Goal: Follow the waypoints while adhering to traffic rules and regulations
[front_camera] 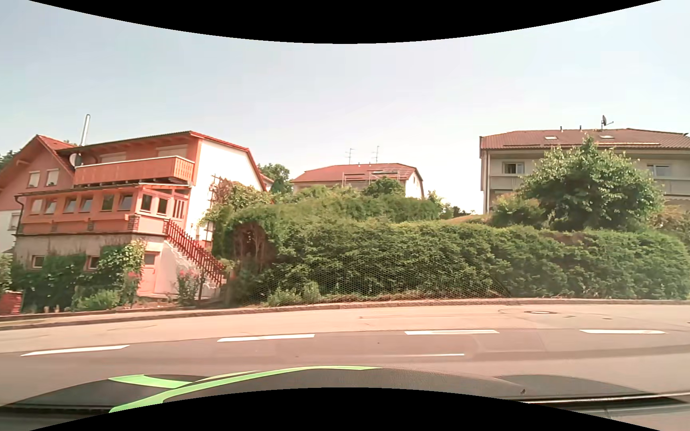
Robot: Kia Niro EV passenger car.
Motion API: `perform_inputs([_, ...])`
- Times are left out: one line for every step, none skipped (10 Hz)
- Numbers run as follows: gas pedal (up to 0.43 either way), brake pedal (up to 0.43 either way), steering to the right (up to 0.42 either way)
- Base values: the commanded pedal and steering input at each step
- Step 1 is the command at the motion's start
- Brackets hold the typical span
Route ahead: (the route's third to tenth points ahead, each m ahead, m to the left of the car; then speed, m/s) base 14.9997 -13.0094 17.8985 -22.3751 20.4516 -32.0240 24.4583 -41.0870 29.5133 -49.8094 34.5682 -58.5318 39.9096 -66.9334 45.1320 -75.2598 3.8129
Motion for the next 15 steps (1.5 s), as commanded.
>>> perform_inputs([0.22,0.0,0.388])
perform_inputs([0.228,0.0,0.394])
perform_inputs([0.228,0.0,0.402])
perform_inputs([0.228,0.0,0.41])
perform_inputs([0.228,0.0,0.418])
perform_inputs([0.228,0.0,0.429])
perform_inputs([0.228,0.0,0.445])
perform_inputs([0.228,0.0,0.461])
perform_inputs([0.228,0.0,0.468])
perform_inputs([0.24,0.0,0.469])
perform_inputs([0.248,0.0,0.468])
perform_inputs([0.26,0.0,0.464])
perform_inputs([0.26,0.0,0.46])
perform_inputs([0.26,0.0,0.452])
perform_inputs([0.268,0.0,0.438])
